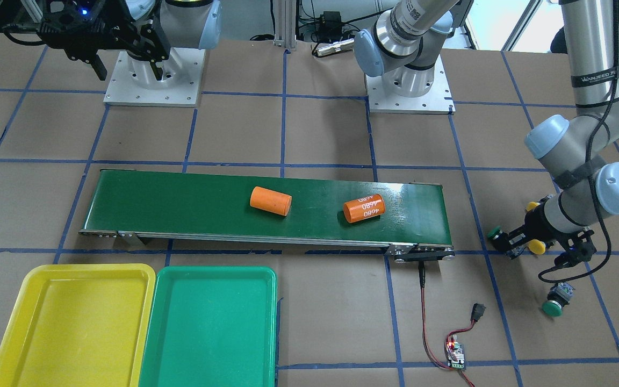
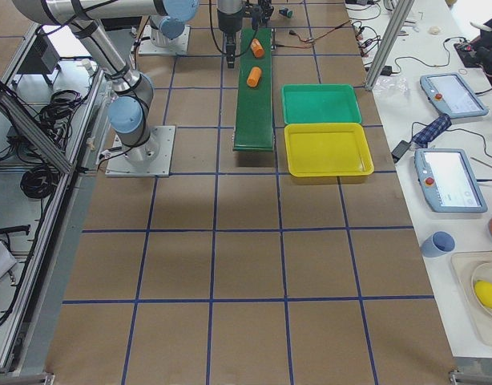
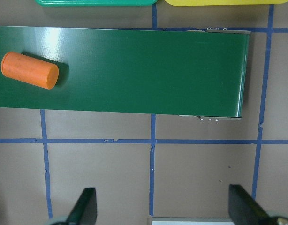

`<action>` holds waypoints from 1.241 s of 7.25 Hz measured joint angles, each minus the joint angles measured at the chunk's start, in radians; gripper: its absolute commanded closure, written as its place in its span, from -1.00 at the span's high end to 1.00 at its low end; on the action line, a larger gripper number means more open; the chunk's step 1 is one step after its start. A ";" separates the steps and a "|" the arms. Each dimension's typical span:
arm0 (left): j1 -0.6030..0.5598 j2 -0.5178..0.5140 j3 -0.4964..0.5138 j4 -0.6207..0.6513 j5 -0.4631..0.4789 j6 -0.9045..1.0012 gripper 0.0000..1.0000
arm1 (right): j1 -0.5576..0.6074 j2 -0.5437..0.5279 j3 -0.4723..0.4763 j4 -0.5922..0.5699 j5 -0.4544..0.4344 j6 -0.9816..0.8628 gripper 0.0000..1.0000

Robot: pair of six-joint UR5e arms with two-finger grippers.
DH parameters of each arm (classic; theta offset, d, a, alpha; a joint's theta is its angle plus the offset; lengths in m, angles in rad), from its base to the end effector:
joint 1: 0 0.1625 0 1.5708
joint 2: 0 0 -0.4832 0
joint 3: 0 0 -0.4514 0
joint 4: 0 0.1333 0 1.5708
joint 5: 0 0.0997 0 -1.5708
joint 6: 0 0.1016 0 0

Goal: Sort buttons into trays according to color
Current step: 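Grasp a green-capped push button with the left gripper, then place the green button on the belt and open the left gripper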

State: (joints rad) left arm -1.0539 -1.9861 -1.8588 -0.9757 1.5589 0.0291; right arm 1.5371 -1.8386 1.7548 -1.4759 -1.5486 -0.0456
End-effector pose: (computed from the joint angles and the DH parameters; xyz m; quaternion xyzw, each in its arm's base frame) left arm 0.1931 -0.6119 0.2009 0.2414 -0.9689 -0.0505 0.0203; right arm 0.1213 -0.4248 0.5636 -0.0059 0.9999 0.0051 0.0113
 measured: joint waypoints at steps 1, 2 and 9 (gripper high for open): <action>-0.017 0.023 0.007 -0.039 -0.006 -0.043 -1.00 | 0.000 0.000 0.000 0.000 0.000 0.000 1.00; -0.054 0.059 0.027 -0.114 -0.017 -0.121 -1.00 | 0.000 0.001 0.000 0.000 -0.001 0.000 1.00; -0.397 0.155 0.050 -0.335 -0.096 -0.749 0.86 | 0.000 0.001 0.005 0.000 -0.002 0.000 1.00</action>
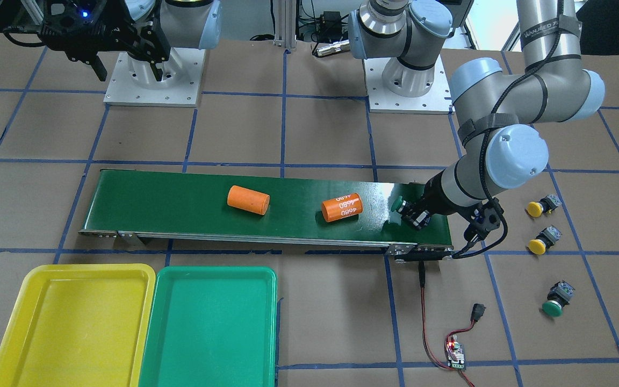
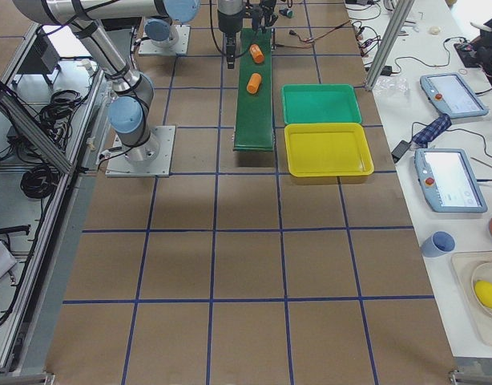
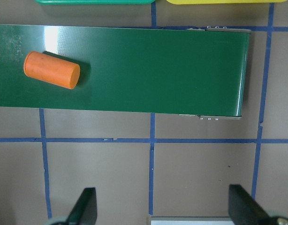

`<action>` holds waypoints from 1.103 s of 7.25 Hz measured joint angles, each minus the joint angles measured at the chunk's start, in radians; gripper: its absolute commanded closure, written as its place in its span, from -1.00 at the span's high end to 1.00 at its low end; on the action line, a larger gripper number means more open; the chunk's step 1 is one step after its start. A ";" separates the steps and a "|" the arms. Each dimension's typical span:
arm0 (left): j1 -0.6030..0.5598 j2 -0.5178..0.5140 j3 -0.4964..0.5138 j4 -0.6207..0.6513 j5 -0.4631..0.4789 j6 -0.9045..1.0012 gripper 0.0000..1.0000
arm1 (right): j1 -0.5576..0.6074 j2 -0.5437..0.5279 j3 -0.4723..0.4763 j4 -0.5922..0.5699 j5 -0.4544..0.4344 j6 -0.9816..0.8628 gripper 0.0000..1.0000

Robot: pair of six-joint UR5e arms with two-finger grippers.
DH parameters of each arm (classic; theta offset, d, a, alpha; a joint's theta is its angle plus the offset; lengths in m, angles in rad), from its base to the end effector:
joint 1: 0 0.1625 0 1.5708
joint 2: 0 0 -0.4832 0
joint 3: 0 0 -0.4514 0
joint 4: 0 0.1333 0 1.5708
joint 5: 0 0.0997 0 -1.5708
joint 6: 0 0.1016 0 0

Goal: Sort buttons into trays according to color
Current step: 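Place the green button on the belt and open the left gripper, then grasp the next green-capped push button with the left gripper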

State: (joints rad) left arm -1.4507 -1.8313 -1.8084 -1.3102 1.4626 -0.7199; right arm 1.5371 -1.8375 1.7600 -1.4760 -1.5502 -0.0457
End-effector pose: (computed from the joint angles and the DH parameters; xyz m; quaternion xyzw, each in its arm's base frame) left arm -0.0720 -0.6071 0.2921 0.4101 -0.9027 -0.1289 0.0163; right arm 0.1211 -0.4249 0.5603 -0.0059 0.9999 0.0082 0.0106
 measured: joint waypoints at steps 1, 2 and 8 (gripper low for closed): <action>-0.005 0.005 -0.019 0.007 0.000 -0.011 1.00 | 0.000 0.000 0.004 -0.001 0.000 0.000 1.00; -0.007 0.013 -0.028 0.016 0.002 -0.009 1.00 | 0.000 -0.001 0.006 -0.001 0.000 0.001 1.00; 0.285 -0.065 0.233 -0.074 0.041 0.811 1.00 | 0.000 -0.001 0.007 -0.008 0.005 0.004 1.00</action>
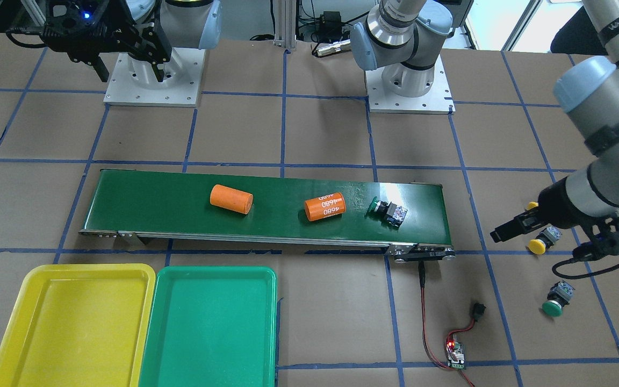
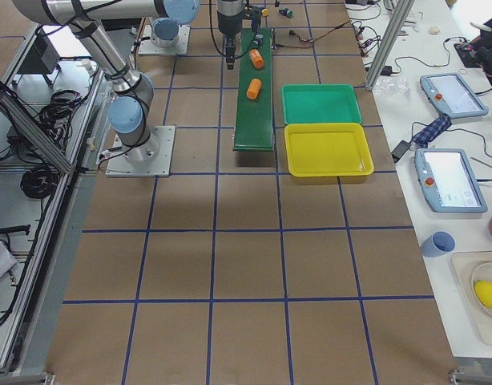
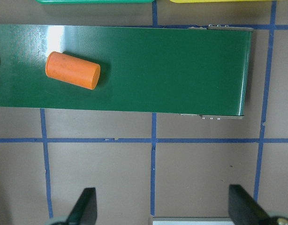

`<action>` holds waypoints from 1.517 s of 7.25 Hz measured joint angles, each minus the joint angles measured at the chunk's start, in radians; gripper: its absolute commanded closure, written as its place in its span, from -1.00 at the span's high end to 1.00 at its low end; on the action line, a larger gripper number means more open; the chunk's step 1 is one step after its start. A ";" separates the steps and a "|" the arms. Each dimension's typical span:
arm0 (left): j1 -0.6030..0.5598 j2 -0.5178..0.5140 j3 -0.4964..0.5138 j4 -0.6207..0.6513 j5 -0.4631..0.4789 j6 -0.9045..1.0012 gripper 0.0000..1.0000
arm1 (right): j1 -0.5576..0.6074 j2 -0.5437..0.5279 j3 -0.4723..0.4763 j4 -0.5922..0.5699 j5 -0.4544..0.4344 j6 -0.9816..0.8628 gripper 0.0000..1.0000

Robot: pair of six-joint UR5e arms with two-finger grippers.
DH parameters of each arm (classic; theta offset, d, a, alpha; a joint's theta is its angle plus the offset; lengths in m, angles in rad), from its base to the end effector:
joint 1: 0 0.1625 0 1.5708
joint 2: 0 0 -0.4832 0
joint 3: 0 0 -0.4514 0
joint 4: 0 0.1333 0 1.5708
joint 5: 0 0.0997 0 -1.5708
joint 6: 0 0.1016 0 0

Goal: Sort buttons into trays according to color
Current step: 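Grasp the next green-capped push button with the left gripper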

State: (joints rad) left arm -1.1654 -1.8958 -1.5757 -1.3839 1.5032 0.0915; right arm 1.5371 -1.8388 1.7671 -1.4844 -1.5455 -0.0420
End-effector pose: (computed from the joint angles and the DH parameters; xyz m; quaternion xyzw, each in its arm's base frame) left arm 0.1337 -0.6669 0.3596 0.1582 -0.9842 -0.0609 0.0502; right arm 0.1216 -0.4248 0.5578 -0.0041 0.9999 0.0069 0.0129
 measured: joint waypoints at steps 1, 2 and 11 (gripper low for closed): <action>0.026 -0.052 0.068 -0.003 0.020 0.216 1.00 | 0.000 0.000 0.000 -0.002 0.001 -0.001 1.00; 0.055 -0.119 0.134 -0.001 0.039 0.436 1.00 | 0.000 -0.001 0.000 -0.004 0.002 0.000 1.00; 0.141 -0.421 0.243 0.165 0.051 1.167 -0.99 | 0.000 -0.002 0.000 0.003 0.003 -0.001 1.00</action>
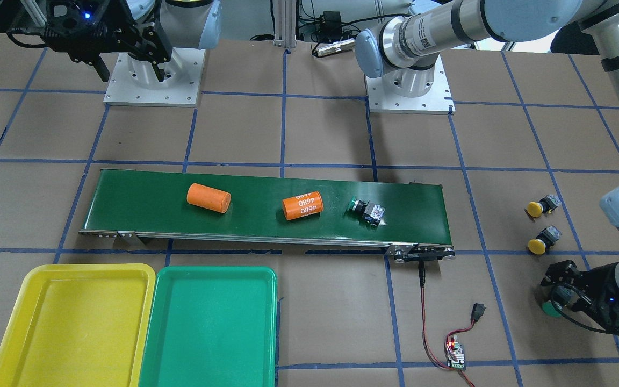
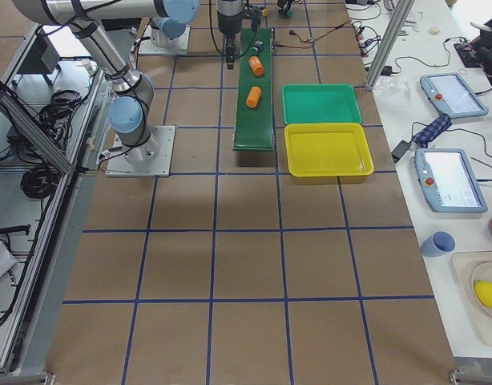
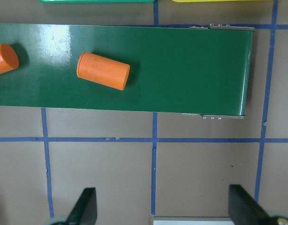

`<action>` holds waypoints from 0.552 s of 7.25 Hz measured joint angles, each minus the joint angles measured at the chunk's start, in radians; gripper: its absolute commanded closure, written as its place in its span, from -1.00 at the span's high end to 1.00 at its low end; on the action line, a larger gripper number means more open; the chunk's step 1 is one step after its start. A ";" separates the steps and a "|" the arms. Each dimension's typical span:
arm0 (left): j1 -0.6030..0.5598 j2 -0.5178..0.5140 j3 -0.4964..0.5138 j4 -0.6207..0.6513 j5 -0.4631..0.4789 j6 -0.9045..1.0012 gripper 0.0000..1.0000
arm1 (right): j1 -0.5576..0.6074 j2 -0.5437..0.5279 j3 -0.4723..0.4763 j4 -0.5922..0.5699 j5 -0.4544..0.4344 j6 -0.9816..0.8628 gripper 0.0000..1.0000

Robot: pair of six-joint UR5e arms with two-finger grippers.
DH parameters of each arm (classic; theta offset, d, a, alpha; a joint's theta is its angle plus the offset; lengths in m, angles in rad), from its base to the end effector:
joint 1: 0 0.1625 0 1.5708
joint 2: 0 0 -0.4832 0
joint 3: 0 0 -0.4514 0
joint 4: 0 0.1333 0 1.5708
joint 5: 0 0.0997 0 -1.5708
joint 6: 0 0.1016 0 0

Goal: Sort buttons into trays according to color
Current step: 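Grasp the next green-capped push button with the left gripper, then place the green button on the belt and release it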

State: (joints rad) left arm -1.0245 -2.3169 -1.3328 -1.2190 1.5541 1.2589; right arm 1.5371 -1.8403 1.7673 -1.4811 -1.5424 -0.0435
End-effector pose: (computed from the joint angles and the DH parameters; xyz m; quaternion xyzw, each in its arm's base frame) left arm 0.3029 -0.7580 0.1818 -0.3471 -0.9345 -0.0418 0.0664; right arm 0.1220 -0.4239 0.5580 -0.0048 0.9999 0.0078 0.0145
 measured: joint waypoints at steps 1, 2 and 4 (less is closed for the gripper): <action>-0.002 0.000 -0.004 0.013 0.000 0.003 -1.00 | 0.000 0.000 0.000 -0.003 0.000 0.000 1.00; -0.009 0.011 -0.008 0.012 -0.001 0.004 -1.00 | 0.000 0.000 0.000 -0.003 0.000 0.000 1.00; -0.037 0.087 -0.040 -0.045 0.001 0.003 -1.00 | 0.000 -0.001 0.000 0.001 -0.001 -0.001 1.00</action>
State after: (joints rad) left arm -1.0619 -2.2294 -1.3732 -1.2641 1.5555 1.2615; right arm 1.5373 -1.8408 1.7671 -1.4804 -1.5436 -0.0443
